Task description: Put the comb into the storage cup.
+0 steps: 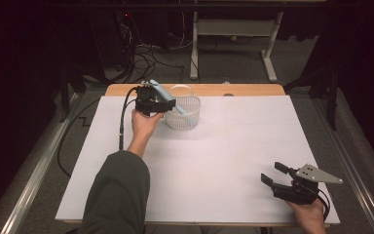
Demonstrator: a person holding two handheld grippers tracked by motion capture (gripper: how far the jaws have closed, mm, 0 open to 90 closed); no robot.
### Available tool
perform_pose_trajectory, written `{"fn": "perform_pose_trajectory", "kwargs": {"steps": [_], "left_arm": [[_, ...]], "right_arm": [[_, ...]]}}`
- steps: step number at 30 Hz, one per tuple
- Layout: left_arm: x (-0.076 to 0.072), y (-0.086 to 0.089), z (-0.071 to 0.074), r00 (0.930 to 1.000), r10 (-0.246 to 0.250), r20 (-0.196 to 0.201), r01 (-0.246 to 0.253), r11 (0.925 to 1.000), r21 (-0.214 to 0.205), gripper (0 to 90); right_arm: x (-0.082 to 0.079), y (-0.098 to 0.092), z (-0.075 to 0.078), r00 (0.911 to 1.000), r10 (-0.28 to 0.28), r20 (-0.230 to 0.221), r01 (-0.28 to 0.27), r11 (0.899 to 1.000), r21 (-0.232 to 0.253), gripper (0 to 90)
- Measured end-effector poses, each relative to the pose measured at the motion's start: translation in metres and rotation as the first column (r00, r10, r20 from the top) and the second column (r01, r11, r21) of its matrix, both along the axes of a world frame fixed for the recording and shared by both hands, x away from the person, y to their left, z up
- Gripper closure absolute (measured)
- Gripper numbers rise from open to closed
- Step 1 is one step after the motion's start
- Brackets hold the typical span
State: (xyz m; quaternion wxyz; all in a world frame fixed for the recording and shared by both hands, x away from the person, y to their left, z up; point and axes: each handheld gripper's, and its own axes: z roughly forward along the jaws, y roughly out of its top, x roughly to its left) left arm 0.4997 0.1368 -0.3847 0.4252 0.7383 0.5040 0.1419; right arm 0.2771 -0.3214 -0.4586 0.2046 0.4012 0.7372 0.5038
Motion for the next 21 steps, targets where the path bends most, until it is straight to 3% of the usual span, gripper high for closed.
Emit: {"fn": "perform_pose_trajectory", "kwargs": {"steps": [14, 21], "left_arm": [[-0.0048, -0.0018, 0.0027, 0.9997, -0.023, -0.004, 0.023, 0.9995, 0.019, 11.1], [-0.0071, 0.0008, -0.0027, 0.9998, -0.019, 0.000, 0.019, 0.9997, 0.016, 11.1]], "right_arm": [[-0.0004, 0.0000, 0.0004, 1.0000, 0.001, 0.003, -0.001, 1.000, 0.000, 28.1], [-0.0004, 0.0002, 0.0004, 1.0000, 0.002, 0.004, -0.002, 1.000, -0.001, 28.1]]}}
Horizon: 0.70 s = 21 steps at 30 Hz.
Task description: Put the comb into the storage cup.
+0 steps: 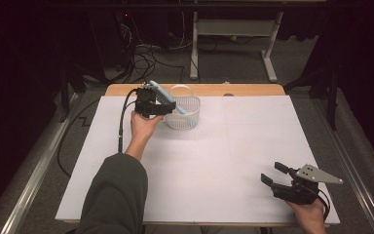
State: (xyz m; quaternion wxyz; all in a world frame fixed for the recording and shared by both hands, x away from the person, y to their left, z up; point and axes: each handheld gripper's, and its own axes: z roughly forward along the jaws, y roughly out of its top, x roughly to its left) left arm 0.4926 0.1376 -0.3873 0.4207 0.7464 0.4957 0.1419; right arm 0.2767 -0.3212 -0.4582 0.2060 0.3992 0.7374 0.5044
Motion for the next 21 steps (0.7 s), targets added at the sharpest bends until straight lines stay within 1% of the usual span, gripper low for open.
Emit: {"fn": "perform_pose_trajectory", "kwargs": {"steps": [3, 10, 11, 21], "left_arm": [[-0.001, 0.002, -0.002, 1.0000, -0.001, -0.001, 0.001, 1.0000, -0.004, 11.1], [-0.003, 0.005, -0.003, 1.0000, -0.001, -0.003, 0.001, 1.0000, -0.002, 11.1], [-0.004, 0.006, -0.003, 1.0000, -0.003, -0.006, 0.003, 1.0000, 0.003, 11.1], [-0.010, 0.012, -0.004, 1.0000, 0.001, 0.003, -0.001, 1.0000, -0.001, 11.1]], "right_arm": [[0.000, 0.000, 0.000, 1.0000, 0.000, -0.001, 0.000, 1.000, 0.000, 28.1], [0.000, 0.000, 0.000, 1.0000, 0.000, -0.001, 0.000, 1.000, -0.001, 28.1], [0.000, 0.000, 0.000, 1.0000, -0.001, -0.001, 0.001, 1.000, -0.001, 28.1], [0.000, 0.000, 0.000, 1.0000, -0.002, 0.001, 0.002, 1.000, 0.001, 28.1]]}}
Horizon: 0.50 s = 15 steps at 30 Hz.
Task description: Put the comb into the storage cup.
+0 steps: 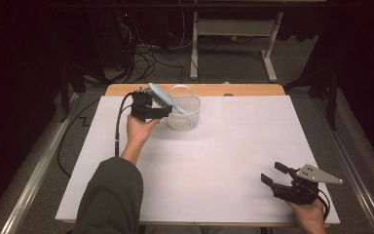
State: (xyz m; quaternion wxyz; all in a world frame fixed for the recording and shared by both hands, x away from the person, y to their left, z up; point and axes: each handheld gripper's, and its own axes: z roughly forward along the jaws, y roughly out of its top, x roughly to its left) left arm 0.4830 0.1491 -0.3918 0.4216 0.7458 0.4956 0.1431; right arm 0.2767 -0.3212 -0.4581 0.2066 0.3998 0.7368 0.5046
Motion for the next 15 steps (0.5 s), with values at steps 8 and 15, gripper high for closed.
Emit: {"fn": "perform_pose_trajectory", "kwargs": {"steps": [8, 15], "left_arm": [[-0.005, 0.009, 0.003, 0.9999, 0.004, 0.011, -0.004, 1.0000, -0.006, 11.2], [-0.010, 0.014, 0.007, 0.9998, 0.007, 0.020, -0.007, 1.0000, -0.007, 11.2]], "right_arm": [[0.000, 0.000, 0.000, 1.0000, -0.002, 0.000, 0.002, 1.000, 0.000, 28.1], [0.000, 0.000, 0.000, 1.0000, 0.000, 0.003, 0.001, 1.000, -0.002, 28.1]]}}
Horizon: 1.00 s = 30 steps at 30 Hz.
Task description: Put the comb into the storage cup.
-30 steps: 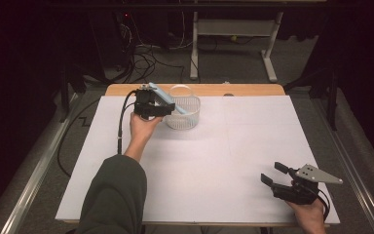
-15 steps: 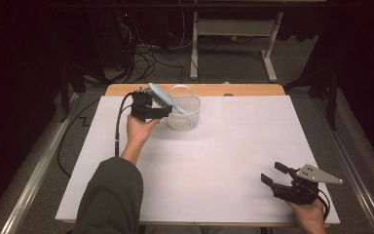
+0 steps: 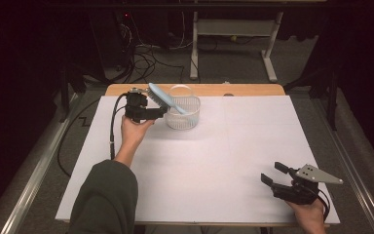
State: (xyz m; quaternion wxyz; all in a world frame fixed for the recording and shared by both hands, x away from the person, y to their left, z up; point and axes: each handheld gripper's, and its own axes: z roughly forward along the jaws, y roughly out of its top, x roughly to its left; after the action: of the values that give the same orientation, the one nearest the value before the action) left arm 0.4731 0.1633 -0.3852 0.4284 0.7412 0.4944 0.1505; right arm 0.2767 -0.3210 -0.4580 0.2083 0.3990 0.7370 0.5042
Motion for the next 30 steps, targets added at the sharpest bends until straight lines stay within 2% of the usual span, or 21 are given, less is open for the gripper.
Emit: {"fn": "perform_pose_trajectory", "kwargs": {"steps": [8, 15, 30], "left_arm": [[-0.006, 0.000, 0.006, 0.9998, -0.007, 0.017, 0.007, 1.0000, 0.004, 11.4], [-0.008, 0.001, 0.007, 0.9998, -0.005, 0.019, 0.005, 1.0000, 0.004, 11.4], [-0.017, 0.006, 0.010, 0.9987, -0.012, 0.049, 0.012, 0.9999, -0.005, 11.5]], "right_arm": [[0.000, 0.000, 0.000, 1.0000, -0.001, 0.000, 0.001, 1.000, 0.000, 28.1], [-0.001, 0.000, 0.001, 1.0000, -0.002, 0.002, 0.002, 1.000, 0.000, 28.1], [-0.001, 0.000, 0.001, 1.0000, 0.000, 0.001, 0.000, 1.000, -0.001, 28.1]]}}
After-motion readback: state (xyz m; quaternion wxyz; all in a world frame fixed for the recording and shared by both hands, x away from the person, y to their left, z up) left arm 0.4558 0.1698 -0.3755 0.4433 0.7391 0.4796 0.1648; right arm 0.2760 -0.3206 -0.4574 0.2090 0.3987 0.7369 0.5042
